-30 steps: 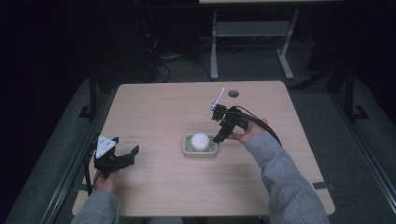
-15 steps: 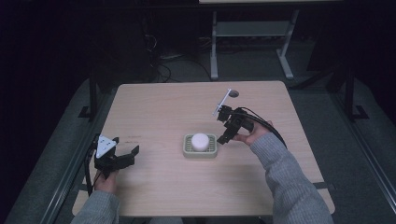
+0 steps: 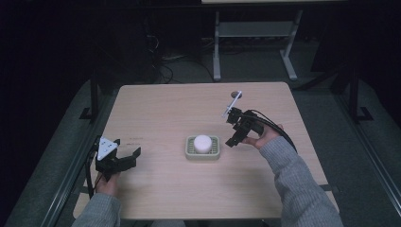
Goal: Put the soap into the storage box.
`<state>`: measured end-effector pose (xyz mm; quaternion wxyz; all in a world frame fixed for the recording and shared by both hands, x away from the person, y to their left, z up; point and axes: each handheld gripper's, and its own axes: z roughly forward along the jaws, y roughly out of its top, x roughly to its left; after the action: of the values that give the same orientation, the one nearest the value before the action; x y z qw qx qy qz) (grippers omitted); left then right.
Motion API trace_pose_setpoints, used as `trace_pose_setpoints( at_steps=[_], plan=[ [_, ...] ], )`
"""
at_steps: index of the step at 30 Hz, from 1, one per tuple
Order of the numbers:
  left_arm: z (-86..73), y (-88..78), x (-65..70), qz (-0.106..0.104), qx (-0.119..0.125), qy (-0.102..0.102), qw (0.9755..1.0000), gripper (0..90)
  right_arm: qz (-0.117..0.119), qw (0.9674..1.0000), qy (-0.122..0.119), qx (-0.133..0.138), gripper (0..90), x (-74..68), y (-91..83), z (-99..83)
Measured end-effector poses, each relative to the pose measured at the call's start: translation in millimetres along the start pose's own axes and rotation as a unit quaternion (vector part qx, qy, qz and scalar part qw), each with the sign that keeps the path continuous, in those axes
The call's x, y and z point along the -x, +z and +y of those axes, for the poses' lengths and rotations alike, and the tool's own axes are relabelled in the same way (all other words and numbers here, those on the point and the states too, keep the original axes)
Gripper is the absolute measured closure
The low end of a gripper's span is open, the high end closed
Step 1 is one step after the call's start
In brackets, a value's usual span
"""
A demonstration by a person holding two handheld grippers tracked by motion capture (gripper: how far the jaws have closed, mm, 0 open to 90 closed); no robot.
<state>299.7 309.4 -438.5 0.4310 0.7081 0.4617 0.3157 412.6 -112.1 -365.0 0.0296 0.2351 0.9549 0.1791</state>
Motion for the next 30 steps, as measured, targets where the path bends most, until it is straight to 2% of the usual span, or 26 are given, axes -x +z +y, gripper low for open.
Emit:
trace_pose_setpoints(
  at_steps=[7,16,30],
  plan=[
    [-0.2,-0.6,0.3,-0.001,0.000,0.001,1.0000,12.9,0.003,0.9999,0.010,0.000,24.7,2.4,1.3,-9.9],
    [0.0,-0.8,0.2,0.000,0.000,0.000,1.0000,12.9,0.003,0.9999,0.011,0.008,24.7,0.7,-3.8,-16.9],
    [-0.2,-0.2,1.3,-0.003,0.000,0.002,1.0000,12.9,0.013,0.9992,0.032,0.019,24.7,2.4,0.5,-43.7]
  ],
)
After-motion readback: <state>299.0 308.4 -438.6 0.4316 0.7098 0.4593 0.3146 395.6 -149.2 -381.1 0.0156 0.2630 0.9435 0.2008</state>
